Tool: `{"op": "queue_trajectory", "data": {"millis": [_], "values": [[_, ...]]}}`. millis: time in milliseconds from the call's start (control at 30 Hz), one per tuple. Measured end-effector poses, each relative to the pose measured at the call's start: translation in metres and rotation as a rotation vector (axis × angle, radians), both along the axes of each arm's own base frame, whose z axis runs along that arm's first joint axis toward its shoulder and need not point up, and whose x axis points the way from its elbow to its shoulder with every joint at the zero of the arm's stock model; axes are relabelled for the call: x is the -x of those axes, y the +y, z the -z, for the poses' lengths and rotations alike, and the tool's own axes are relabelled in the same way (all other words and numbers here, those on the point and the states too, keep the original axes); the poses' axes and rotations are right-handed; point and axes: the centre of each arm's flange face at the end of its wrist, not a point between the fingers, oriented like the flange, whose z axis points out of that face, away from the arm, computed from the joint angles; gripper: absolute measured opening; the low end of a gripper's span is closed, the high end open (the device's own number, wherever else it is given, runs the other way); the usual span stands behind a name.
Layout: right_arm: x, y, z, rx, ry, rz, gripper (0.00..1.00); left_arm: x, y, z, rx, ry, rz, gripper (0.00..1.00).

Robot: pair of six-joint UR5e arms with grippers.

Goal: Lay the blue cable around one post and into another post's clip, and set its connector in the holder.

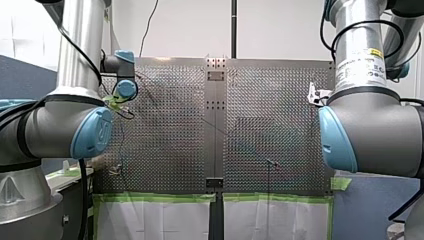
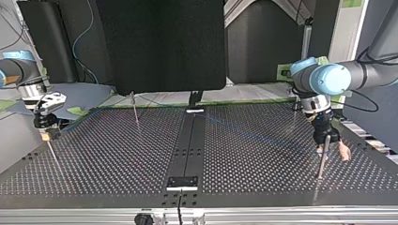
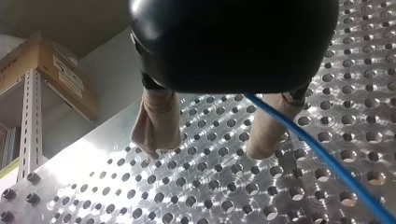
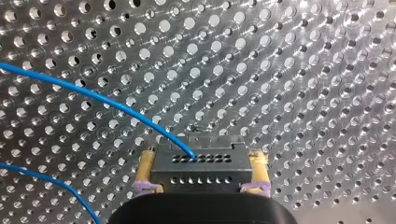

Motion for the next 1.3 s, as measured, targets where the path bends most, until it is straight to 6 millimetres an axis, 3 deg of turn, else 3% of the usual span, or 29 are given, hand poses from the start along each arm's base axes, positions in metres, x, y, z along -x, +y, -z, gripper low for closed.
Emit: {"op": "queue_trajectory", "data": {"millis": [300,367,433,467,533,567,633,667,733,1300], "values": [[0.0000,-0.0003,0.0006,0.000,0.000,0.000,0.00,0.0000,-0.0001,0.0000,0.000,0.000,0.001,1.00],[0.0000,-0.0003,0.0006,0.001,0.001,0.000,0.04,0.0000,-0.0001,0.0000,0.000,0.000,0.001,1.00],[0.0000,-0.0003,0.0007,0.001,0.002,0.000,0.24,0.0000,-0.0001,0.0000,0.000,0.000,0.001,1.00],[0.0000,-0.0004,0.0010,0.001,0.002,0.000,0.24,0.0000,-0.0001,0.0000,0.000,0.000,0.001,1.00],[0.0001,-0.0005,0.0013,0.000,0.003,0.000,0.45,0.0000,-0.0001,0.0000,0.000,0.000,0.001,1.00],[0.0001,-0.0004,0.0015,0.000,0.003,0.000,0.45,0.0000,0.0000,0.0000,0.000,0.000,0.001,1.00],[0.0002,-0.0004,0.0016,-0.001,0.003,0.001,0.71,0.0000,-0.0001,0.0000,0.000,0.000,0.001,1.00],[0.0002,-0.0004,0.0017,-0.002,0.002,0.002,0.71,0.0000,-0.0001,0.0000,0.000,0.000,0.001,1.00],[0.0002,-0.0005,0.0022,-0.003,0.001,0.002,0.98,0.0000,0.0000,0.0000,0.000,0.000,0.000,1.00],[-0.0048,0.0008,0.0029,-0.003,0.009,-0.004,0.98,0.0000,-0.0003,0.0000,-0.007,0.003,-0.001,1.00]]}}
